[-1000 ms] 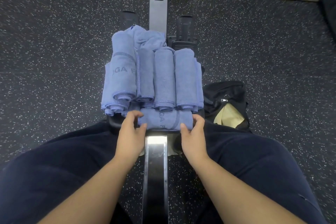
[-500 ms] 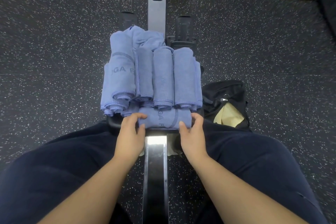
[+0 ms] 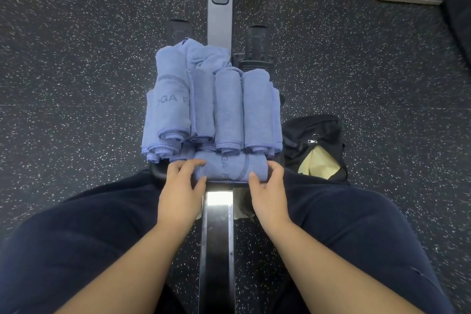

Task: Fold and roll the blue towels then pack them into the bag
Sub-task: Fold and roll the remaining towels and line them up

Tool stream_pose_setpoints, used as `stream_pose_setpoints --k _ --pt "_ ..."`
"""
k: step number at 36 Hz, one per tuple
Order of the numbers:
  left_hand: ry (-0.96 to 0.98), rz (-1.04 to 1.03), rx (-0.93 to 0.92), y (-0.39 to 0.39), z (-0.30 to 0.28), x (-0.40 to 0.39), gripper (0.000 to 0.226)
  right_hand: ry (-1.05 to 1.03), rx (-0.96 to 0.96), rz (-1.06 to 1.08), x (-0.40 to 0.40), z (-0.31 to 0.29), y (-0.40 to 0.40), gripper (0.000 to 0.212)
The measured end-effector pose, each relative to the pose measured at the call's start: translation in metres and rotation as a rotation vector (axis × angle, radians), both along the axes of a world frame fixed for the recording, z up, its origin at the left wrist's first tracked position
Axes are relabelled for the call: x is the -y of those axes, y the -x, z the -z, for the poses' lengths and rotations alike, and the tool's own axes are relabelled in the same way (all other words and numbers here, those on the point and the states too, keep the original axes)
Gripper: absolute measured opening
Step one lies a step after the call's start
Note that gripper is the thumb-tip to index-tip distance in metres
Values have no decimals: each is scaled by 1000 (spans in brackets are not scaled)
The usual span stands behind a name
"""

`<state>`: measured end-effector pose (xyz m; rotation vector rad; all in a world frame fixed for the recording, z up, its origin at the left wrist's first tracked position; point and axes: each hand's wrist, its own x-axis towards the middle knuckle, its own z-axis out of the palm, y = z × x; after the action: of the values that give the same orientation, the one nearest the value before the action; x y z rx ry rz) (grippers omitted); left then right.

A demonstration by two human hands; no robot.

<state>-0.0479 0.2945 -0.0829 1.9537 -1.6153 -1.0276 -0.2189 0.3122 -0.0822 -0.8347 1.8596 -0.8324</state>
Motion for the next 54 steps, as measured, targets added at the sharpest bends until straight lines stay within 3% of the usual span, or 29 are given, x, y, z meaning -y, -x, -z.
stream_pose_setpoints --k 17,28,34,38,43,54 --pt "63 -11 87 1 -8 1 32 8 -124 -14 -3 1 -1 47" --pt "201 144 131 5 -11 -2 31 104 -382 -82 -5 -14 -3 61" --pt "410 355 172 11 -4 -2 39 170 -442 -124 -5 -14 -4 59" --pt "406 404 195 9 0 0 41 250 -499 -143 -4 -12 -4 54" --pt "375 366 162 7 -3 -1 42 383 -549 -238 -1 -12 -9 52" --pt "707 285 115 1 -54 36 38 505 -504 -371 29 -32 -10 46"
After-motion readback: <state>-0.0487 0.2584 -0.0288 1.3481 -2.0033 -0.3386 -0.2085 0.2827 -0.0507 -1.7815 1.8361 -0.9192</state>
